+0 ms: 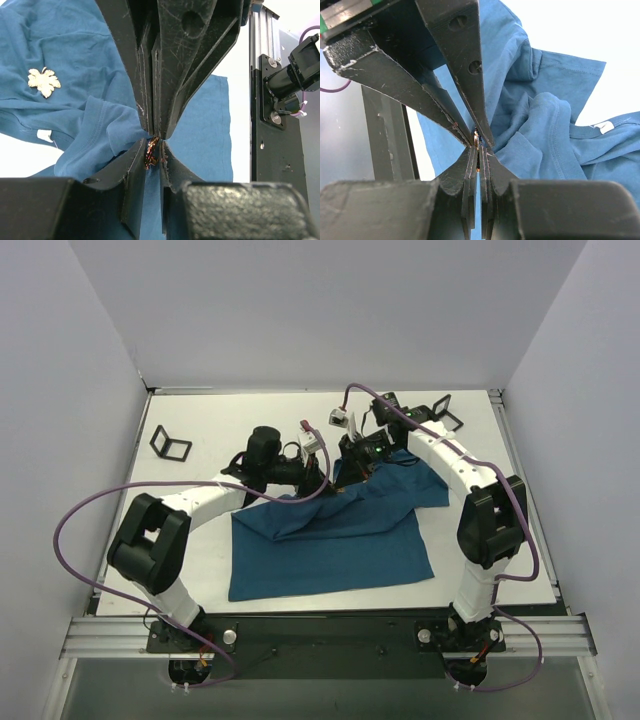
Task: Remove the brooch from the garment
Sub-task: Open the brooch over the flattened clothing.
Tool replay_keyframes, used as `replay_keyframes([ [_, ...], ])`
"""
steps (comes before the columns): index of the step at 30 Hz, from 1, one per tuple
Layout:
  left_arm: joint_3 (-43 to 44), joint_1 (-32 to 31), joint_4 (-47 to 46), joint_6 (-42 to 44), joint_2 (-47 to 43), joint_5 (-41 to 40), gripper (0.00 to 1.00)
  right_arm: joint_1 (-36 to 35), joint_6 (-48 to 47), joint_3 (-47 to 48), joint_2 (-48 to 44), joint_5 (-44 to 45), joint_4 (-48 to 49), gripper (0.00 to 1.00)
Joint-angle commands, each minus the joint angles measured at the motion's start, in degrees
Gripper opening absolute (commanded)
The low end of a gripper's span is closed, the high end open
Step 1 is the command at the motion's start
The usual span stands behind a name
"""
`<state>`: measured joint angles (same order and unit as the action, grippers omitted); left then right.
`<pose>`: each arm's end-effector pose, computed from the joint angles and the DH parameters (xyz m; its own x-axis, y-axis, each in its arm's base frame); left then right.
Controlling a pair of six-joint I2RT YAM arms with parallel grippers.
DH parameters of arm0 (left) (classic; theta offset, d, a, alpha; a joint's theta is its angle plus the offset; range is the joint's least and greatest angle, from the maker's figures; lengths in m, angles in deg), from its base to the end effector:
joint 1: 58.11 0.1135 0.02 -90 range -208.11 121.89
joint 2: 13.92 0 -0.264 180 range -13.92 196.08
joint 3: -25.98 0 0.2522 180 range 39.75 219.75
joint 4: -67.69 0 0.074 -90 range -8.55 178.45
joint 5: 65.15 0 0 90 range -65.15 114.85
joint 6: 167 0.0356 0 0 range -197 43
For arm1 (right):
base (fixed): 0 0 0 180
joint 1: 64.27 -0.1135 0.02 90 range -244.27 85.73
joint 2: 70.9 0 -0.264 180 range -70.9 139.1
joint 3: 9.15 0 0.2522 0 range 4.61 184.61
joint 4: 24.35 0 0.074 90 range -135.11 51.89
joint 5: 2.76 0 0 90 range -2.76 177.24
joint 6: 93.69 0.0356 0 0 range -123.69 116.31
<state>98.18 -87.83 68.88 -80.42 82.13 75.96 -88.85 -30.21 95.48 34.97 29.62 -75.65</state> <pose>0.3039 -0.2054 0.2333 -0.4220 0.1978 -0.8847 0.9001 0.2078 -0.3829 0.3521 0.1941 0.2881 -0.3379 -0.4175 -0.8435 -0.9396 0.0972 0.3283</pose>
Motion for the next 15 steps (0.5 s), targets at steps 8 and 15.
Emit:
replay_keyframes([
  [8, 1.4, -0.3, -3.5, -3.3, -4.1, -7.2, 0.20, -3.0, -0.1, 1.8, -1.6, -4.3, -3.6, 0.00],
  [15, 0.6, -0.3, -3.9, -5.1, -5.8, -8.7, 0.19, -3.5, 0.1, 2.1, -1.5, -3.9, -3.6, 0.00],
])
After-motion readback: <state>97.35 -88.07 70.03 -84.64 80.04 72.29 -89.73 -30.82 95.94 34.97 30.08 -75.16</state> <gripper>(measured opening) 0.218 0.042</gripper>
